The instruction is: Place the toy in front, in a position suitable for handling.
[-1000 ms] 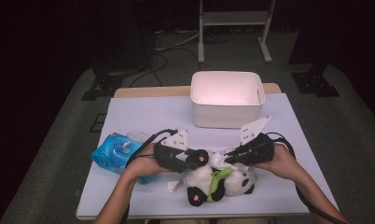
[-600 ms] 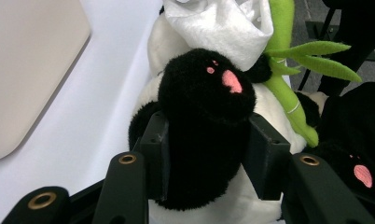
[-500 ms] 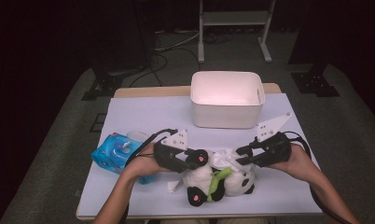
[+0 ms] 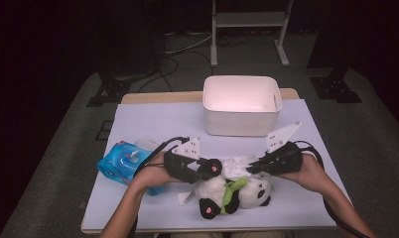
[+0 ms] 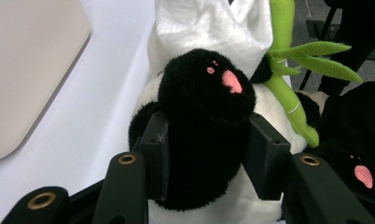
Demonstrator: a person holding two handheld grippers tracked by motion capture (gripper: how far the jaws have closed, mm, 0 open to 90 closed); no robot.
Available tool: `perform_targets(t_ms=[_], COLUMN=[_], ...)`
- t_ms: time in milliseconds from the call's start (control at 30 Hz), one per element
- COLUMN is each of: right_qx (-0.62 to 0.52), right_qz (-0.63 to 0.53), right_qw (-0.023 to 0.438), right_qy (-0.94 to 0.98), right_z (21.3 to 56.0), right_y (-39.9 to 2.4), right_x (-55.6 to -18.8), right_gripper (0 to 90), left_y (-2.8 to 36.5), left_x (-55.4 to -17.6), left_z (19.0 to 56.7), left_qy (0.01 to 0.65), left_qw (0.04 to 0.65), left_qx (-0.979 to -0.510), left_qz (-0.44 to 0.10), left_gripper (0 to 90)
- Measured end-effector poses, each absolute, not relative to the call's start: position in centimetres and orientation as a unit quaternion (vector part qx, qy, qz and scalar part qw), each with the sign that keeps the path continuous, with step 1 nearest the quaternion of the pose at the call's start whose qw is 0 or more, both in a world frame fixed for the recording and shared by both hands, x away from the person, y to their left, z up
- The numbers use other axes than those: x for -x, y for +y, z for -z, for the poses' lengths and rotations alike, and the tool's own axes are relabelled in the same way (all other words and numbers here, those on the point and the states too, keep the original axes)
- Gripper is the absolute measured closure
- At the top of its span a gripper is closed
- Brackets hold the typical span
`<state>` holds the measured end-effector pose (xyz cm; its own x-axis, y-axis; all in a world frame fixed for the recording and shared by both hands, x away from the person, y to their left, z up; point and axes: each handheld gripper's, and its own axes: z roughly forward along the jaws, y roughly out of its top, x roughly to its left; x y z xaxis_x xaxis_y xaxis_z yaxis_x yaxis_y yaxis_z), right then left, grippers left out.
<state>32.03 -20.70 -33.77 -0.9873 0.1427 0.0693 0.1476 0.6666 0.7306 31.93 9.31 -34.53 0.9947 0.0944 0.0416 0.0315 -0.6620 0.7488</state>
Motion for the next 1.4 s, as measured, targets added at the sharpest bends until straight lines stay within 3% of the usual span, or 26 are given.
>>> perform_targets(t_ms=[67, 133, 433, 600, 733, 833, 1100, 1400], right_qx=[0.071, 0.075, 0.095, 0.086, 0.075, 0.063, 0.086, 0.113], right_qz=[0.402, 0.404, 0.409, 0.409, 0.410, 0.404, 0.394, 0.400], right_qw=[0.004, 0.007, 0.018, 0.028, 0.038, 0.028, 0.000, -0.001], right_qy=[-0.913, -0.912, -0.907, -0.908, -0.908, -0.912, -0.915, -0.909], right_z=[33.9, 34.0, 33.7, 33.9, 34.1, 33.8, 33.5, 34.3], right_y=[-19.6, -18.6, -17.1, -15.8, -15.7, -16.1, -18.9, -21.6], right_x=[-32.1, -32.2, -33.0, -33.2, -33.0, -32.7, -32.6, -32.6], right_gripper=[86.7, 76.0, 58.1, 60.9, 76.9, 81.6, 82.2, 82.1], left_y=[9.3, 9.4, 9.3, 9.3, 9.3, 9.3, 9.5, 9.6], left_x=[-31.9, -31.9, -31.8, -31.8, -31.8, -31.8, -31.9, -32.1], left_z=[34.5, 34.5, 34.6, 34.7, 34.7, 34.7, 34.8, 34.9], left_qy=[0.034, 0.033, 0.036, 0.035, 0.036, 0.036, 0.044, 0.049], left_qw=[0.410, 0.409, 0.411, 0.411, 0.409, 0.406, 0.412, 0.410], left_qx=[-0.911, -0.911, -0.910, -0.910, -0.911, -0.912, -0.909, -0.909], left_qz=[-0.039, -0.039, -0.038, -0.036, -0.038, -0.041, -0.043, -0.045], left_gripper=[55.9, 55.9, 55.9, 55.9, 55.8, 55.8, 55.1, 55.1])
